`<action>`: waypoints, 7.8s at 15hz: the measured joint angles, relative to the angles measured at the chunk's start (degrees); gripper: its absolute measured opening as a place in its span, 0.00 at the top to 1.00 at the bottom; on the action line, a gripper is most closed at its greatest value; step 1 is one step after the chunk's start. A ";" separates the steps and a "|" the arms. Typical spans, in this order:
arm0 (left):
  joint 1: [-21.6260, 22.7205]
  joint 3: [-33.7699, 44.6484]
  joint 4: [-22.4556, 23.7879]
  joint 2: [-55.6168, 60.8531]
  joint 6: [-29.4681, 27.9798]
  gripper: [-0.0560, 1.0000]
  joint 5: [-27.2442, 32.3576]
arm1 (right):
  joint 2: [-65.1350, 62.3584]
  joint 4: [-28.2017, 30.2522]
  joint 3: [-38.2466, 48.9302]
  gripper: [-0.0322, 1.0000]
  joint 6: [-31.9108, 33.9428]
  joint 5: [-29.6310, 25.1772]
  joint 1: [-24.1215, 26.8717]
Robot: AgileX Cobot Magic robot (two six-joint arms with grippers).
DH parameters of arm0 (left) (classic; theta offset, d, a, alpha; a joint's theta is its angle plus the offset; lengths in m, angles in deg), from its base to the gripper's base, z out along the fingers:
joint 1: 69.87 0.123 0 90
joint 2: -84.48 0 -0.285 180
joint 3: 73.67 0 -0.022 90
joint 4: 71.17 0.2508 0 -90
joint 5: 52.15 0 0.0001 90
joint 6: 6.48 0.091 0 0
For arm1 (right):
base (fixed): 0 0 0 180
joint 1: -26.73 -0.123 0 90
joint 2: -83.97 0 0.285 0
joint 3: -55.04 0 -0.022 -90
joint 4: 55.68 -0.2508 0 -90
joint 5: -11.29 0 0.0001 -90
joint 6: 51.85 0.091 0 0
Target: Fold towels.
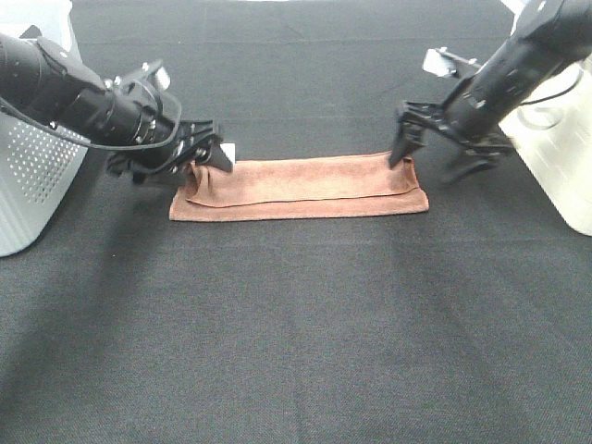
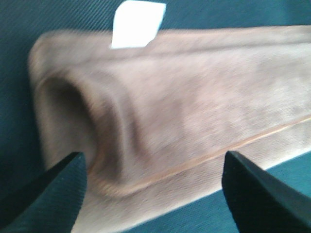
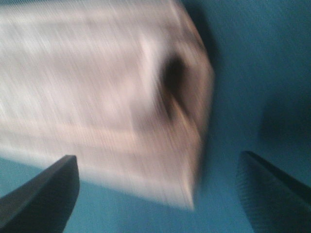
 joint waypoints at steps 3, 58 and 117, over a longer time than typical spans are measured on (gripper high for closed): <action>2.35 -0.17 9.40 -0.69 -12.03 0.25 1.09 | -0.46 1.72 0.00 0.17 1.60 -2.01 0.00; -5.79 -47.96 22.75 -15.36 -29.85 0.57 20.40 | -0.80 -30.77 0.00 0.17 -16.96 -2.98 -4.30; -4.81 53.34 41.60 116.08 -16.21 0.34 34.66 | -117.46 15.99 66.81 0.17 4.76 -9.63 -2.35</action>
